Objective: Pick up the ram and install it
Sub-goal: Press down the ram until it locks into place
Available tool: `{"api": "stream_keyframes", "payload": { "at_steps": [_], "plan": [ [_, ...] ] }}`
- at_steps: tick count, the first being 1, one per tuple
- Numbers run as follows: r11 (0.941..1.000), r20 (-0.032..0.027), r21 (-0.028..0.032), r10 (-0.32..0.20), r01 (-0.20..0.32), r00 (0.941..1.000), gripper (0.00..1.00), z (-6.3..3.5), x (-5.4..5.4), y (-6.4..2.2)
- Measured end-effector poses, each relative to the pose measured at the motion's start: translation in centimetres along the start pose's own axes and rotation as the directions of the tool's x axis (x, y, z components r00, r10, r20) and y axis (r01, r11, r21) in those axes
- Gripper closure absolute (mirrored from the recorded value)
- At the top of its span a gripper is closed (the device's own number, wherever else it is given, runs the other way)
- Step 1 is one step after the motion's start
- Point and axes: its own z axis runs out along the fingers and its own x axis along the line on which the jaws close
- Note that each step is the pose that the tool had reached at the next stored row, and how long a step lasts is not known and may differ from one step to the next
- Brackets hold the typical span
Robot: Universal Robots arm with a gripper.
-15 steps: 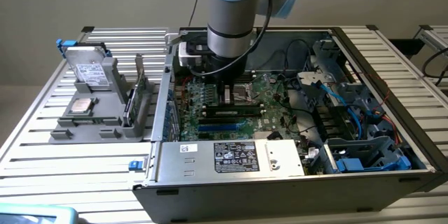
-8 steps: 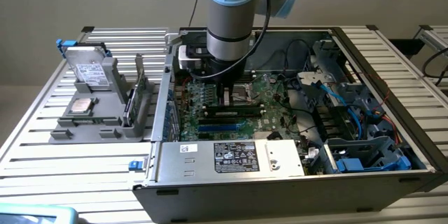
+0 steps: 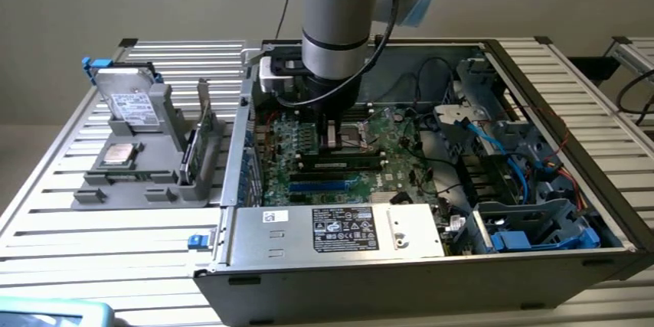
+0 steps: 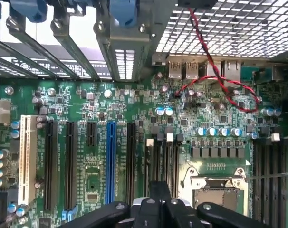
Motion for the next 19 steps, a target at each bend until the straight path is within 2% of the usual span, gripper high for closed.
{"api": "stream_keyframes", "payload": {
  "at_steps": [15,19],
  "plan": [
    [1.0,-0.0001,-0.0012,0.001,-0.001,1.0,0.89,-4.86,0.7,-1.0],
    [1.0,0.0,-0.0012,0.002,-0.002,1.0,0.89,-5.29,0.9,-1.28]
  ]
}}
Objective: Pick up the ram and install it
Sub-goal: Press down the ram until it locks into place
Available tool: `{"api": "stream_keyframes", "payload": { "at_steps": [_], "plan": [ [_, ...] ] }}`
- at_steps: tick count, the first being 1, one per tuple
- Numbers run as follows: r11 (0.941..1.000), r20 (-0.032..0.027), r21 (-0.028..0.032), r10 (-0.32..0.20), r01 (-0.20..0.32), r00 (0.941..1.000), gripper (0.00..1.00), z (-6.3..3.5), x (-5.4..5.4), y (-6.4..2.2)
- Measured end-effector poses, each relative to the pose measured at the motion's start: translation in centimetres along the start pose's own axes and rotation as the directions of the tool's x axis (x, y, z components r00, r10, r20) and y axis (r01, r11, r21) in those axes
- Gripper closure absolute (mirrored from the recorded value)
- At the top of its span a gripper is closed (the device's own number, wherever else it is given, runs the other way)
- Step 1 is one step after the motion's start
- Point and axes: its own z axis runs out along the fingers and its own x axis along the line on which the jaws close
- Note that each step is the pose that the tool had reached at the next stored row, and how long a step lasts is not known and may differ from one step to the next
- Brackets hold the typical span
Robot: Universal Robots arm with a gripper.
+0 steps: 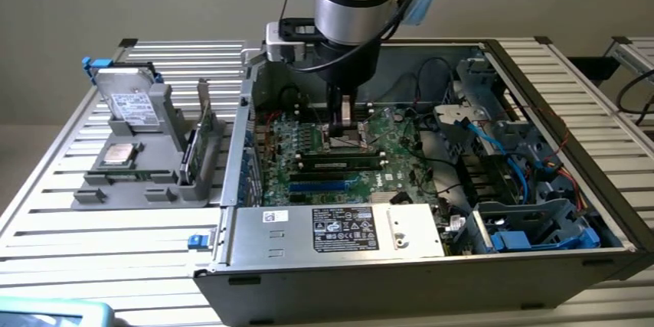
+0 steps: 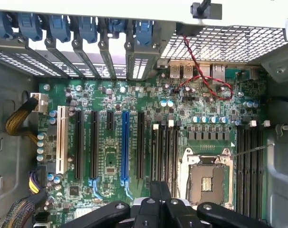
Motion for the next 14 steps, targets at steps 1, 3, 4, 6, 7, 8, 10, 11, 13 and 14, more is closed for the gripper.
{"api": "stream_keyframes", "payload": {
  "at_steps": [1,3,4,6,7,8,10,11,13,14],
  "plan": [
    [1.0,0.0,0.0,0.0,0.0,1.0,0.89,-0.02,0.04,-0.07],
    [1.0,0.0001,0.0,0.001,-0.001,1.0,0.89,-0.03,0.09,-0.22],
    [1.0,0.0,0.0001,0.002,-0.002,1.0,0.89,-0.03,0.11,-0.29],
    [1.0,0.0001,0.0002,0.003,-0.003,1.0,0.89,-0.04,0.13,-0.46],
    [1.0,0.0002,0.0003,0.003,-0.003,1.0,0.89,-0.04,0.14,-0.56],
    [1.0,0.0006,0.0003,0.004,-0.004,1.0,0.89,-0.04,0.14,-0.68],
    [1.0,0.0031,0.0004,0.004,-0.004,1.0,0.89,-0.05,0.15,-0.78],
    [1.0,0.003,0.0004,0.004,-0.004,1.0,0.89,-0.05,0.15,-0.78],
    [1.0,0.0032,0.0003,0.004,-0.004,1.0,0.89,-0.05,0.15,-0.78],
    [1.0,0.0031,0.0003,0.004,-0.004,1.0,0.89,-0.05,0.15,-0.78]
  ]
}}
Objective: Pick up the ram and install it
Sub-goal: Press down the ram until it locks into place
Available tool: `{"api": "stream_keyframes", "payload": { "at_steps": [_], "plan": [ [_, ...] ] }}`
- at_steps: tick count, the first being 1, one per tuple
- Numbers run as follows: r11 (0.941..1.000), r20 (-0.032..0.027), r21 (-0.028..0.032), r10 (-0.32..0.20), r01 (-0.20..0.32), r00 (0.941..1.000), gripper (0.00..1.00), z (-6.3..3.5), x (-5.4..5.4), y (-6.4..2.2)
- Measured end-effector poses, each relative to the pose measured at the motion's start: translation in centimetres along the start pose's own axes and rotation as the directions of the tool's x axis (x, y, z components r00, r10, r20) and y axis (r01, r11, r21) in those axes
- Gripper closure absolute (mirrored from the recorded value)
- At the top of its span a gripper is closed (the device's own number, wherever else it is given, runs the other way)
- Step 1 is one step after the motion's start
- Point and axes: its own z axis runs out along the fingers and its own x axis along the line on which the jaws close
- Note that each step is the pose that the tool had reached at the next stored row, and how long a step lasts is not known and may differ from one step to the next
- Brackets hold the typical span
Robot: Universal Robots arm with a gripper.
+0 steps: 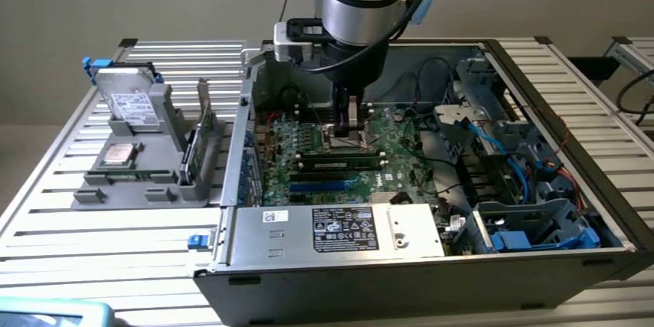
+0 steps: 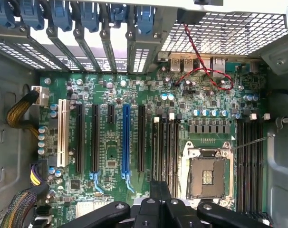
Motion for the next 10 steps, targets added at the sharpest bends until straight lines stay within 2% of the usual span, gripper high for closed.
{"api": "stream_keyframes", "payload": {
  "at_steps": [10],
  "plan": [
    [1.0,0.0,0.0001,0.0,0.0,1.0,0.89,0.0,0.0,0.0]
  ]
}}
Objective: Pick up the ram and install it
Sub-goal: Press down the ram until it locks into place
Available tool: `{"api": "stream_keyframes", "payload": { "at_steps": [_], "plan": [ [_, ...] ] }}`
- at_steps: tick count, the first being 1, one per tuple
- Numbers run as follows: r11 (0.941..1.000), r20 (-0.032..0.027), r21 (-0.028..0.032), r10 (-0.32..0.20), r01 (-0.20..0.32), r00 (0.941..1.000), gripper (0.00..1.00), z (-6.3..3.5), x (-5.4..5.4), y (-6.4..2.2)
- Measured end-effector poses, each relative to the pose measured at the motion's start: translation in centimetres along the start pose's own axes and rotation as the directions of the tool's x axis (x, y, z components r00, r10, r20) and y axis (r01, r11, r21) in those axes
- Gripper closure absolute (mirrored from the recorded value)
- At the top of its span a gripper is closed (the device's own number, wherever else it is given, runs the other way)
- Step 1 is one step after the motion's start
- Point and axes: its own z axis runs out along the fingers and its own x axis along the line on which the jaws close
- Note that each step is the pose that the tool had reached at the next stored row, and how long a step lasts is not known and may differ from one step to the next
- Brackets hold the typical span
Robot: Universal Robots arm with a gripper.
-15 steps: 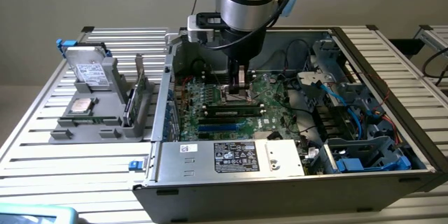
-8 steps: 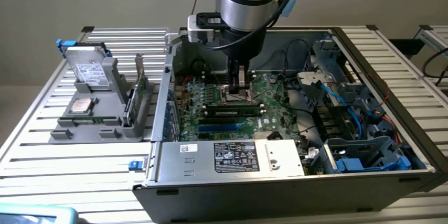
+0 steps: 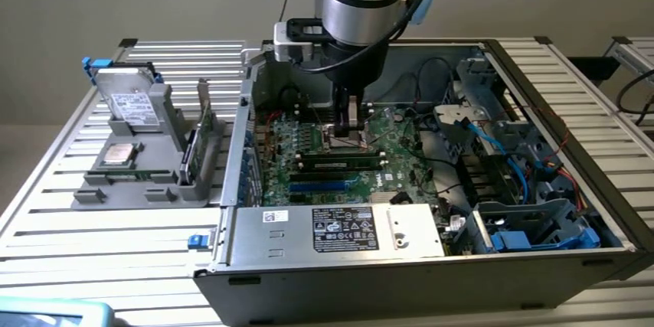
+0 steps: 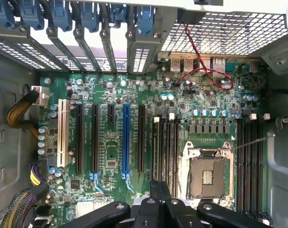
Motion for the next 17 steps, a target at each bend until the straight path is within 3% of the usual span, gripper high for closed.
{"api": "stream_keyframes", "payload": {
  "at_steps": [9,13,17],
  "plan": [
    [1.0,0.0001,0.0003,0.003,-0.003,1.0,0.89,0.01,0.0,0.0],
    [0.9972,0.002,0.007,0.075,-0.075,0.9972,0.89,0.12,0.02,0.0],
    [0.9892,0.0045,0.0136,0.146,-0.146,0.9893,0.89,0.25,0.03,-0.01]
  ]
}}
